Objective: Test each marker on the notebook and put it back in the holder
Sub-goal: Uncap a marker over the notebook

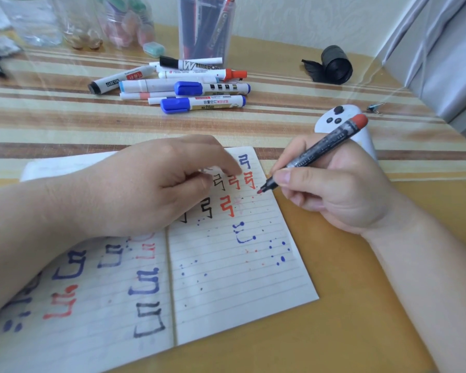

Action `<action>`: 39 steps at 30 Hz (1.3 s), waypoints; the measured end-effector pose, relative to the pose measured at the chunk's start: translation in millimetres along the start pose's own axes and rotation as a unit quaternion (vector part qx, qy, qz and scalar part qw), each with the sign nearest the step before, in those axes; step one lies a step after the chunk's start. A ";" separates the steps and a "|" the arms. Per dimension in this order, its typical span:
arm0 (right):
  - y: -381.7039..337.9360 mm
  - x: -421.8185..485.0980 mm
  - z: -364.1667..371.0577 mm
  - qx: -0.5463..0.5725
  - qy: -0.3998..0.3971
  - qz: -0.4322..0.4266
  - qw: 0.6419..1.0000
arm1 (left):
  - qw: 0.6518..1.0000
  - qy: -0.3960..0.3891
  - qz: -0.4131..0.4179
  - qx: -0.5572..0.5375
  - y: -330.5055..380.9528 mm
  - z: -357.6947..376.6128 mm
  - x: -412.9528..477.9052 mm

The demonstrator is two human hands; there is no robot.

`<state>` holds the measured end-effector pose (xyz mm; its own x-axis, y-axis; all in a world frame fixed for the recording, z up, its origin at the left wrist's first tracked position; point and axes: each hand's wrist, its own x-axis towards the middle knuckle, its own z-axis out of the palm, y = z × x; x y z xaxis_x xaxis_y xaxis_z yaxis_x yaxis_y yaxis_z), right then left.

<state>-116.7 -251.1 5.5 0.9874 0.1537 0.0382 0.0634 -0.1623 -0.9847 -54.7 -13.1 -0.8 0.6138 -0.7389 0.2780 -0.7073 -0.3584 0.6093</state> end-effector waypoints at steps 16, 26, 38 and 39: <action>-1.4 0.2 14.8 0.104 0.015 -0.072 0.992 | 0.999 -0.019 -0.002 -0.031 -6.7 -2.7 0.1; -4.3 1.2 19.7 0.085 0.030 -0.076 0.993 | 0.998 -0.013 0.023 -0.053 -3.1 -2.2 -0.7; -7.0 -1.2 18.0 0.130 0.029 -0.082 0.988 | 0.972 0.166 0.037 -0.162 -12.7 -3.2 4.9; -6.3 -1.1 16.4 0.135 0.011 -0.081 0.987 | 0.975 0.165 0.045 -0.145 -12.5 -3.9 5.1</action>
<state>-120.6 -234.3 8.8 0.9705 0.1344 0.2001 0.1831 0.1289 -0.9746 -41.3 -10.2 -4.0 0.6665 -0.5193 0.5349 -0.6646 -0.0887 0.7419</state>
